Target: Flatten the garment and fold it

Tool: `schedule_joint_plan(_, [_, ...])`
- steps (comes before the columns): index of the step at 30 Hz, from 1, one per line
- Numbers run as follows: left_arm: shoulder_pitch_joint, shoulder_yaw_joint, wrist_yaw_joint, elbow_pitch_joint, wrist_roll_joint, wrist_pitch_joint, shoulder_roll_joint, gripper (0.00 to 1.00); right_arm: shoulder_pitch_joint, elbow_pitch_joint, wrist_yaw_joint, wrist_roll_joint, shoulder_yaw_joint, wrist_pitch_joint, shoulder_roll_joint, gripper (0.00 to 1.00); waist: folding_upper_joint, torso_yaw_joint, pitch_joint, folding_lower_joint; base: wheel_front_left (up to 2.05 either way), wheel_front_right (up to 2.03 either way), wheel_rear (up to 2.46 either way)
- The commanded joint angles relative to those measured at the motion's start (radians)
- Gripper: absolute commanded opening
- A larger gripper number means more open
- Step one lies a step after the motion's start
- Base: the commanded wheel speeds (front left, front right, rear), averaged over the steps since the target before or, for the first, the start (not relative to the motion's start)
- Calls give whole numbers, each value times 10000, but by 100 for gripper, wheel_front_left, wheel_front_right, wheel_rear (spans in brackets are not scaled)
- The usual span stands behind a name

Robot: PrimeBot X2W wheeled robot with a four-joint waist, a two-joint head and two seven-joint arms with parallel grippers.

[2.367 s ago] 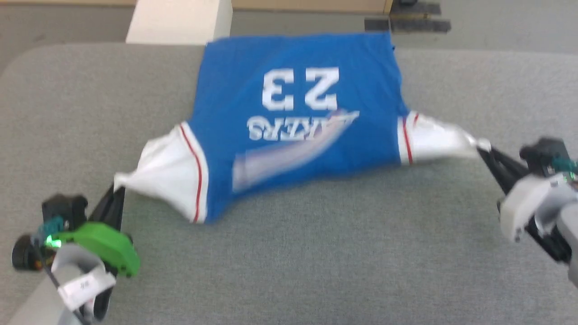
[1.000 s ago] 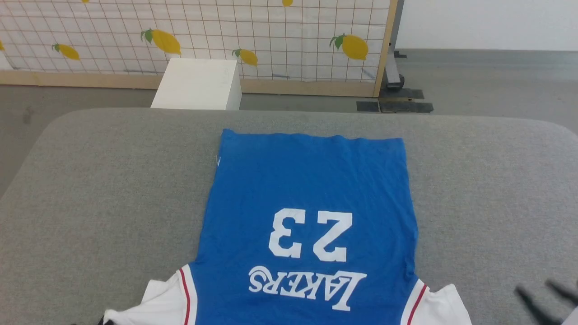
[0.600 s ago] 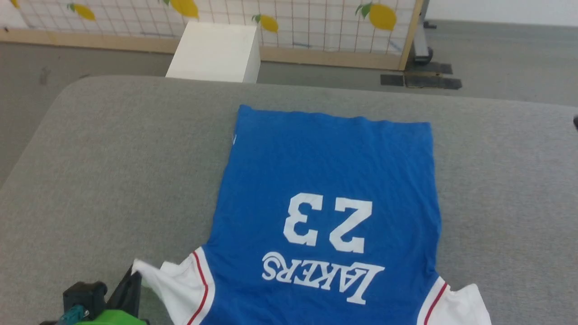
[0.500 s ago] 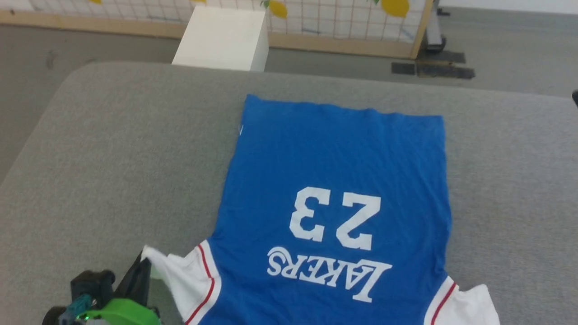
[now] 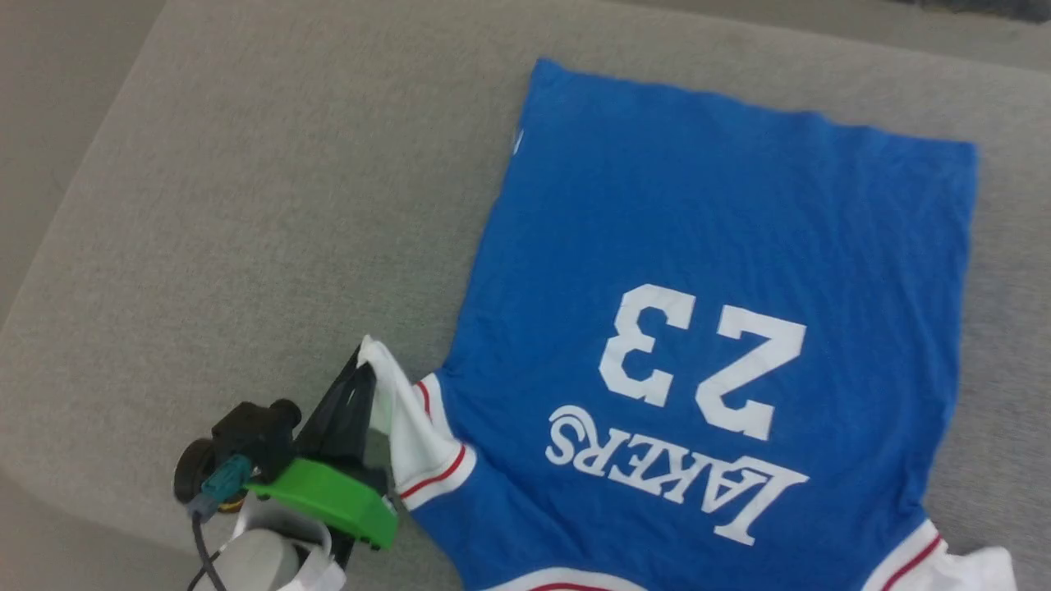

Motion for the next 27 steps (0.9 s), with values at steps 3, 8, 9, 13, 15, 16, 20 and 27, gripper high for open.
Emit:
schedule_joint_plan(3, [-415,84,-230,-75,203,-45,-430,0,-504,820,-15,135,-103,442,187,100,0,1431,1601,-1,0,0,0])
schedule_joint_plan(8, [-628,231,-482,-124,458,-45,-804,0,-575,1608,-15,112,-275,404,530,100,0,1708,2050,-1,0,0,0])
schedule_joint_plan(9, [-637,282,-518,-124,520,-45,-859,0,-543,1722,-15,105,-277,353,584,100,0,1725,2111,-1,0,0,0])
schedule_joint_plan(13, [-644,474,-660,-63,719,-45,-1038,0,-265,2146,-15,60,-227,237,672,100,0,1750,2218,-1,0,0,0])
schedule_joint_plan(15, [-630,554,-719,-13,811,-45,-1111,0,-2,2288,-15,27,-60,332,647,100,0,1736,2222,-1,0,0,0])
schedule_joint_plan(16, [-627,595,-751,17,860,-45,-1159,0,123,2326,-15,58,-21,331,640,100,0,1728,2222,-1,0,0,0])
schedule_joint_plan(20, [-610,736,-872,128,1021,-45,-1297,0,481,2326,-15,141,142,363,569,100,0,1663,2202,-1,0,0,0])
schedule_joint_plan(27, [-512,997,-1016,388,1233,-45,-1374,0,426,2000,-15,357,285,-40,457,0,0,1411,1785,-1,0,0,0])
